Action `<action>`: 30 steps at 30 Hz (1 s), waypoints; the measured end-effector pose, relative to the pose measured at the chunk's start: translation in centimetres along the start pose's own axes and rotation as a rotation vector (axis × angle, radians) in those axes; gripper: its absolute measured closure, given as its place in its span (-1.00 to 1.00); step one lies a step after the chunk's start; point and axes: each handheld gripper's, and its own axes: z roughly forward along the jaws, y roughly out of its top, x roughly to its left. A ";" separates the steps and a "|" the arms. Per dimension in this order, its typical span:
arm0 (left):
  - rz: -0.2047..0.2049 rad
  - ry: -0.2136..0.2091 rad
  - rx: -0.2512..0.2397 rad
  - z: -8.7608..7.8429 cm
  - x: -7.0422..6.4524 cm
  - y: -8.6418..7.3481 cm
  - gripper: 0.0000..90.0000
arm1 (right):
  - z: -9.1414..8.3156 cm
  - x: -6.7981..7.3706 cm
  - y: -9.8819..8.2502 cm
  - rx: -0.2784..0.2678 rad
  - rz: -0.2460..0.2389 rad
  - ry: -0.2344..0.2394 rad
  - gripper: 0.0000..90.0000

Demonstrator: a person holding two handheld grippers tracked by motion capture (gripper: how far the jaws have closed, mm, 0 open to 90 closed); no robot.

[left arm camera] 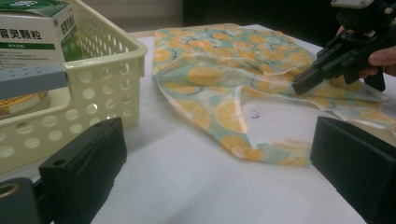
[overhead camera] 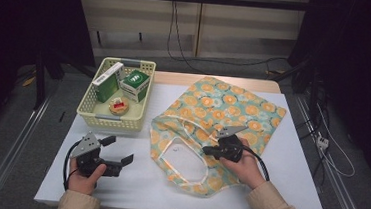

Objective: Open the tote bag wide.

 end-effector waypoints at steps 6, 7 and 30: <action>-0.002 0.005 -0.001 -0.3 0.1 -0.2 -0.92 | -1.2 -0.3 1.1 -0.035 0.004 0.006 1.00; -0.005 0.006 -0.005 -0.4 0.1 -0.1 -0.92 | -1.2 -0.4 1.2 -0.032 0.006 0.007 1.00; 0.000 0.001 -0.004 -0.1 0.1 0.1 -0.92 | -2.8 -7.3 2.3 -0.089 0.133 -0.107 1.00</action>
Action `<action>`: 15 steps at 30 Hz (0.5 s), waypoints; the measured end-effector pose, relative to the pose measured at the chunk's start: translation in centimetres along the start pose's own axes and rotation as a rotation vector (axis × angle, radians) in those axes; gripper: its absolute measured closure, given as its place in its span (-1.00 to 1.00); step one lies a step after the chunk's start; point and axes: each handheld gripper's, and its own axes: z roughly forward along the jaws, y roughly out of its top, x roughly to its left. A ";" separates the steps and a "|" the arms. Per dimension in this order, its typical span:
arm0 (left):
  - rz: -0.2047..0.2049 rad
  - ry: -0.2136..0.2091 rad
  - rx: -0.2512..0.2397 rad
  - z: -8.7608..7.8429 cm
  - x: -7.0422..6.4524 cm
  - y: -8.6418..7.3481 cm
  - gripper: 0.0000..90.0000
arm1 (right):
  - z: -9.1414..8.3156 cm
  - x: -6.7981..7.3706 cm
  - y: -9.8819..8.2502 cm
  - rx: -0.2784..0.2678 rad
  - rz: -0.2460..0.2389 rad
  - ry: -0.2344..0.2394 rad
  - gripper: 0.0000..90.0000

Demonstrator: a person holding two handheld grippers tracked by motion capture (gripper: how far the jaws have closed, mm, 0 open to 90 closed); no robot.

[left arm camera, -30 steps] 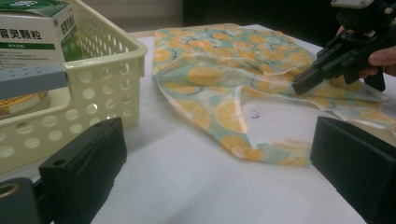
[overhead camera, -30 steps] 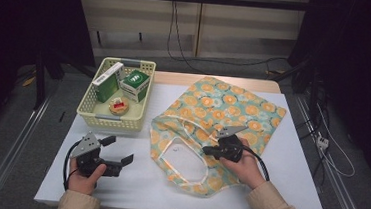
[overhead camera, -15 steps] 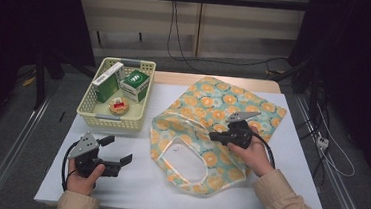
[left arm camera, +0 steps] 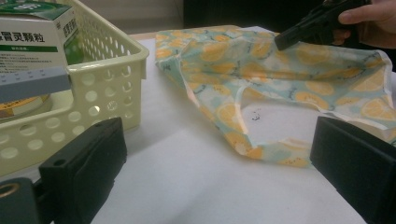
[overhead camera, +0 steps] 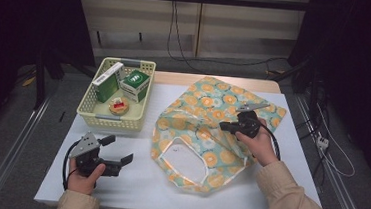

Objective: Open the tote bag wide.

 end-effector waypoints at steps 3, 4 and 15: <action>-0.001 -0.002 0.001 0.0 0.0 -0.1 -0.92 | 0.4 -1.0 -0.3 -0.001 0.030 -0.010 1.00; -0.001 -0.002 0.001 0.0 0.0 -0.1 -0.92 | 0.6 -1.3 -0.3 0.002 0.040 -0.016 1.00; -0.002 -0.005 0.001 0.0 0.3 -0.1 -0.92 | 1.7 -3.5 -1.6 0.049 0.077 -0.088 0.98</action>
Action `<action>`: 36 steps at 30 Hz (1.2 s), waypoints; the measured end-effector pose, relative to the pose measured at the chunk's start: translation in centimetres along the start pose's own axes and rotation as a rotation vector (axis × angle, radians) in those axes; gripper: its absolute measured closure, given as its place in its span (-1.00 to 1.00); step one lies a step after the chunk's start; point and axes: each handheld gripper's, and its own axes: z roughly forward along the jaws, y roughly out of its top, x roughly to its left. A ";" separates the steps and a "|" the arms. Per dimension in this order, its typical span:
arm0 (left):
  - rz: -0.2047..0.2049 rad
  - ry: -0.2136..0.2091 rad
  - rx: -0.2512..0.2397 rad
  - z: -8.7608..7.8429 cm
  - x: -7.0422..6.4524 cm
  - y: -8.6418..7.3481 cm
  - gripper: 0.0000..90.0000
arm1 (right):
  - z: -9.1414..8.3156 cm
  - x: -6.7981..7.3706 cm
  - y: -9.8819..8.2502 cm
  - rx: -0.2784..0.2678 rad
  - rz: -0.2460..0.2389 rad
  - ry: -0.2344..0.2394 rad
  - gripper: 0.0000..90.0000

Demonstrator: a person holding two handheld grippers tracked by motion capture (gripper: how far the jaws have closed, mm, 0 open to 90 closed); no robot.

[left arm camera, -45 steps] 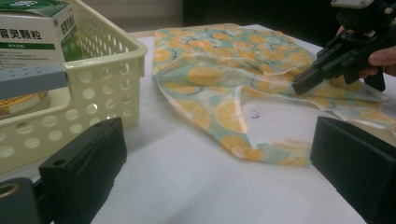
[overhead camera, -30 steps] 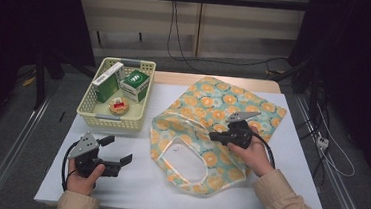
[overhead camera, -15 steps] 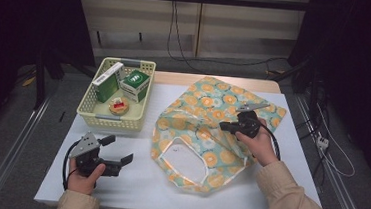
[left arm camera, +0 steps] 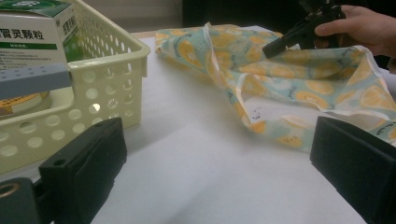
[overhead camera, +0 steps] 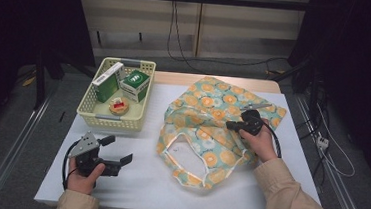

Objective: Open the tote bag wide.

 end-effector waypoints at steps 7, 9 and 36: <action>0.001 0.002 0.000 -0.1 0.0 0.0 -0.92 | 0.5 0.3 -0.3 0.005 -0.036 -0.014 0.91; -0.002 0.003 -0.003 -0.2 0.0 0.0 -0.92 | 0.3 0.6 0.0 0.001 -0.054 -0.012 0.88; -0.004 -0.008 -0.006 0.0 -0.1 0.2 -0.92 | -2.8 6.9 3.0 -0.076 -0.204 0.092 0.16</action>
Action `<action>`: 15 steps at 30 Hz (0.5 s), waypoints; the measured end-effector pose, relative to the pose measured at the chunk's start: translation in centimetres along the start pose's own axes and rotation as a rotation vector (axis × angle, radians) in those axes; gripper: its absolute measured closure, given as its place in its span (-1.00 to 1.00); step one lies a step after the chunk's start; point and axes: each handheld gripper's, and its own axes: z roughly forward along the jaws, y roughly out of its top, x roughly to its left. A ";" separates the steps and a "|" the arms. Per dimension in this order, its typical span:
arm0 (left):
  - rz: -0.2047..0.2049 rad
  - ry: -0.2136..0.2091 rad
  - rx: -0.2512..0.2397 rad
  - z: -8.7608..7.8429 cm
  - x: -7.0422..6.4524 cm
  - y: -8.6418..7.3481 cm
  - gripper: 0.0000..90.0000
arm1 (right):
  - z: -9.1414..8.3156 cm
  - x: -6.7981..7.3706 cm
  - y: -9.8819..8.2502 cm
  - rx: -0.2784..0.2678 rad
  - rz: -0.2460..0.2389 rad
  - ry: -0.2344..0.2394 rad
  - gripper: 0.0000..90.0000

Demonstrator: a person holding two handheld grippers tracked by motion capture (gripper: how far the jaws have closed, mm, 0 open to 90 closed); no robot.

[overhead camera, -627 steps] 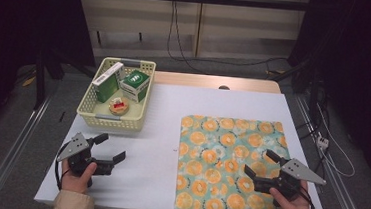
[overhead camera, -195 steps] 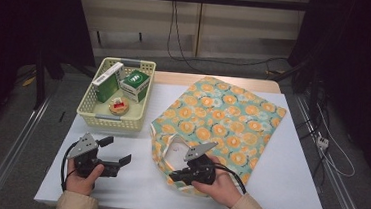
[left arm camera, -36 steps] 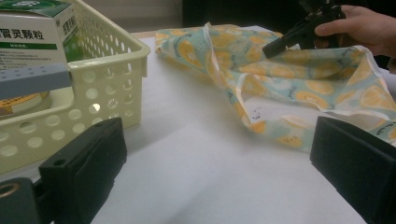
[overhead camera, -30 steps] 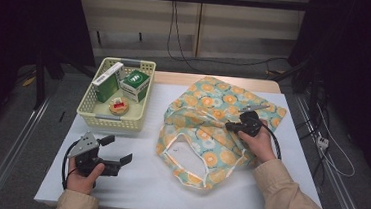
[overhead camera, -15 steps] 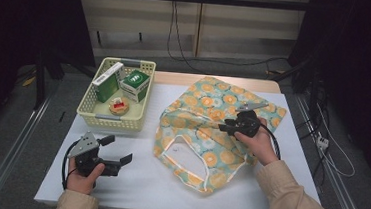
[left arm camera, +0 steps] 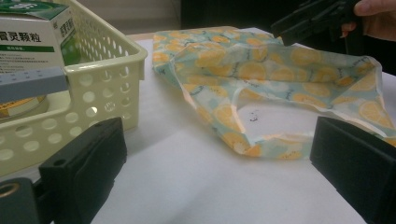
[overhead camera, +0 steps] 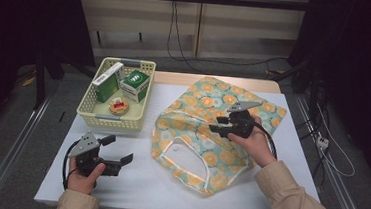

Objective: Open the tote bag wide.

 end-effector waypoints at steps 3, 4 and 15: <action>0.000 0.001 0.002 0.0 0.0 0.0 -0.92 | 0.2 0.9 0.3 -0.011 -0.030 0.033 0.26; 0.000 -0.001 0.002 0.0 0.0 0.0 -0.92 | 0.4 1.2 0.3 -0.008 -0.036 0.037 0.30; -0.001 -0.004 0.002 0.1 0.0 -0.1 -0.92 | 4.3 1.6 -1.4 0.129 -0.083 0.041 0.47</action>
